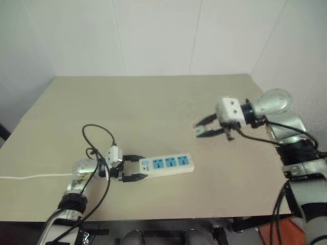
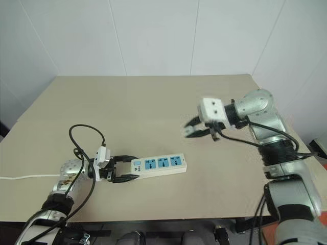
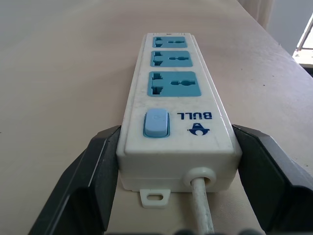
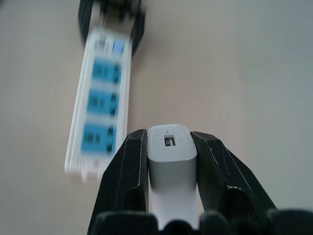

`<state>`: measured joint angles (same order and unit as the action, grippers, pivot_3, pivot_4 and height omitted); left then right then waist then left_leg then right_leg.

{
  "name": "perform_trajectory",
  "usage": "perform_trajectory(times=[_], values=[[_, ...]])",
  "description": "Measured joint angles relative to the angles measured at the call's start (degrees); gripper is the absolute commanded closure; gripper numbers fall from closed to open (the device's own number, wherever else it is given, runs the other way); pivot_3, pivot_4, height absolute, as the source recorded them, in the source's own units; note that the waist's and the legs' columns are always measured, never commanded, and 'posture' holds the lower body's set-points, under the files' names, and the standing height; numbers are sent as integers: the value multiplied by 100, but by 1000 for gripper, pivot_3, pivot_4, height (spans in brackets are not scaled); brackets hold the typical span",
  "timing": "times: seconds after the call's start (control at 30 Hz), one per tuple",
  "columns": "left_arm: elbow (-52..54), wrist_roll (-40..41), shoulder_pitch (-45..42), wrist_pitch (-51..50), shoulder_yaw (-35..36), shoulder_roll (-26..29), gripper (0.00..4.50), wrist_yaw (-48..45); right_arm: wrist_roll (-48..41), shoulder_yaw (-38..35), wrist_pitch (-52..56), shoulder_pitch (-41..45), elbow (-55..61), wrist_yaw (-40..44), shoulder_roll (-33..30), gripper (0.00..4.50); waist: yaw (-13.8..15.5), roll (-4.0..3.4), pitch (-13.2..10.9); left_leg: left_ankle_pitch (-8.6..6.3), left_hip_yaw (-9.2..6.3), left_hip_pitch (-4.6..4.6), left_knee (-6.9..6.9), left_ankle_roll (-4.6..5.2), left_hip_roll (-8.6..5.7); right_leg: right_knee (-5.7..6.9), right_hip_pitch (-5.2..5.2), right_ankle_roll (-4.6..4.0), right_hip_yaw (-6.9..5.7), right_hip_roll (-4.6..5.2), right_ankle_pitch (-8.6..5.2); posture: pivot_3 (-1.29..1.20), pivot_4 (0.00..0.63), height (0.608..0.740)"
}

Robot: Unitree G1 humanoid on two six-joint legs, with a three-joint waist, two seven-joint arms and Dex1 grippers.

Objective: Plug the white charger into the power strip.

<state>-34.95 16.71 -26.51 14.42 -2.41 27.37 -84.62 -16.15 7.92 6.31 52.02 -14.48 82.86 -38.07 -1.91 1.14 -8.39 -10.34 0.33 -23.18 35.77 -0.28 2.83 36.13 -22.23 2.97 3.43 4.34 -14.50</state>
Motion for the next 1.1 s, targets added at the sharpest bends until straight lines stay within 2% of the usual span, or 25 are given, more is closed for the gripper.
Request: perform_trajectory(times=[0.13, 0.27, 0.47, 0.9, 1.1], values=[[-149, -55, -184, 42, -120, -15, 1278, -52, -877, -491, 958, -715, 501, -821, 785, 3374, 89, 0, 0, 0, -1, -8, 0, 0, -1, -1, -6, 1, -3, -2, 0, 0, 150, 740], [-278, -78, -289, 50, -144, -32, 1278, -81, -1291, -655, 1336, -1431, 707, -1406, 1444, 3374, 108, 0, 0, 0, -1, -9, 4, 0, 0, 1, -7, 1, -4, -4, 0, 0, 150, 740], [-369, -76, -348, 26, -136, -41, 1278, -159, -1442, -672, 1422, -1671, 698, -1644, 1860, 3374, 106, 0, 0, 0, -2, -7, 4, 0, 0, 3, -6, 2, -4, -7, -1, 0, 150, 740], [-431, -84, -425, -59, -131, -46, 1278, -265, -1300, -288, 507, -1692, -336, -664, 2566, 3374, 105, 0, 0, 0, -3, -11, 4, 0, 1, 0, -7, 4, -4, -9, -1, 0, 150, 740], [-425, -88, -424, -53, -140, -46, 1278, -265, -1070, -181, 151, -1647, -939, -581, 2817, 3374, 108, 0, 0, 0, -3, -10, 4, 0, 1, 0, -7, 4, -4, -9, -1, 0, 150, 740]])
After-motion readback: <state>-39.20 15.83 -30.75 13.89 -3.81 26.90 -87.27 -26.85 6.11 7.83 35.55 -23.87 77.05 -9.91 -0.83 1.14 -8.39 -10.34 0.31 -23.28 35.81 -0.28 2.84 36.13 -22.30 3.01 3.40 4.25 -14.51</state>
